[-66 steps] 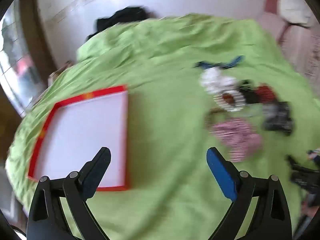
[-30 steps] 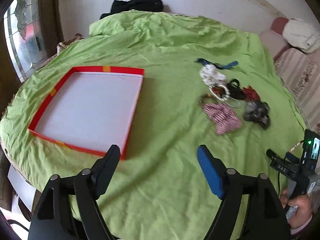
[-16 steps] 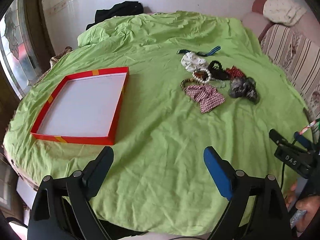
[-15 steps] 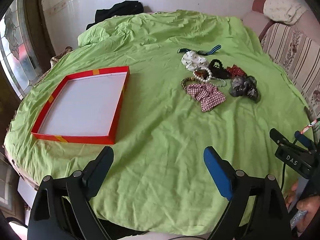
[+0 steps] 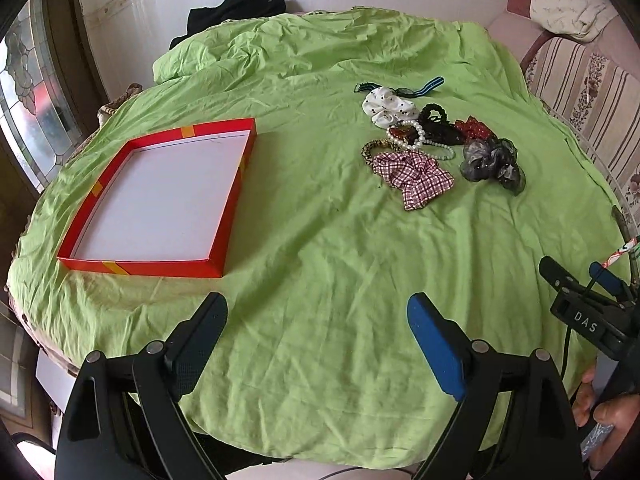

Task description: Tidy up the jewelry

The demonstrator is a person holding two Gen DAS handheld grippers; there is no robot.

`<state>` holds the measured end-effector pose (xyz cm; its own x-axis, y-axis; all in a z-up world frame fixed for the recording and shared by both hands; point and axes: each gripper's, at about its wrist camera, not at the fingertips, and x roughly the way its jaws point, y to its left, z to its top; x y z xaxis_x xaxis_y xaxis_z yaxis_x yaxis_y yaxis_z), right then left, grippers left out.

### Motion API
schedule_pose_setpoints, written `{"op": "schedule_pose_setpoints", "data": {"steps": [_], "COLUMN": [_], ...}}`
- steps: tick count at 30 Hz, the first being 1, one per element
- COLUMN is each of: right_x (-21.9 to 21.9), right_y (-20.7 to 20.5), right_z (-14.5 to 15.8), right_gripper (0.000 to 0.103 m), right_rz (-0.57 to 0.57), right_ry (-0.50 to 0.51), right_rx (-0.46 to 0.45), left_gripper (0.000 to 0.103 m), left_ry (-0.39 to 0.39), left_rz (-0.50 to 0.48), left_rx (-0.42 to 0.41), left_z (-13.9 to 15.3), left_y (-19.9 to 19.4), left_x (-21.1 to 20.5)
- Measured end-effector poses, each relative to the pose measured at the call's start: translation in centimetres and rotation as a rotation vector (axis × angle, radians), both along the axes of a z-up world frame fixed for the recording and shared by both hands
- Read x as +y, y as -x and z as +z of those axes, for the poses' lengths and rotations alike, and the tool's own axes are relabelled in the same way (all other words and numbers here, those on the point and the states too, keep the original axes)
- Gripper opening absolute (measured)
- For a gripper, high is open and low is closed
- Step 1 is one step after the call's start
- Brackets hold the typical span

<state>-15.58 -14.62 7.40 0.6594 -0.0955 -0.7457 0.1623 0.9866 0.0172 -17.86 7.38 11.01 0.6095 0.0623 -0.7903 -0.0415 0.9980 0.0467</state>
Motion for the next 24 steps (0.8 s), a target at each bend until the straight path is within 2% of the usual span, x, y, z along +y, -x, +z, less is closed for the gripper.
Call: {"op": "schedule_pose_setpoints", "data": {"steps": [24], "right_x": [-0.8], "right_y": [0.52], "right_z": [0.16], "right_gripper": [0.102], "right_rz": [-0.04], "right_ry": [-0.002], "right_rx": [-0.019], "left_gripper": [0.091], "left_ry": [-0.009], "left_rz": [0.009], "left_rx": [0.038], "left_z": [-0.89], "left_y": [-0.03], "left_x": [-0.27]}}
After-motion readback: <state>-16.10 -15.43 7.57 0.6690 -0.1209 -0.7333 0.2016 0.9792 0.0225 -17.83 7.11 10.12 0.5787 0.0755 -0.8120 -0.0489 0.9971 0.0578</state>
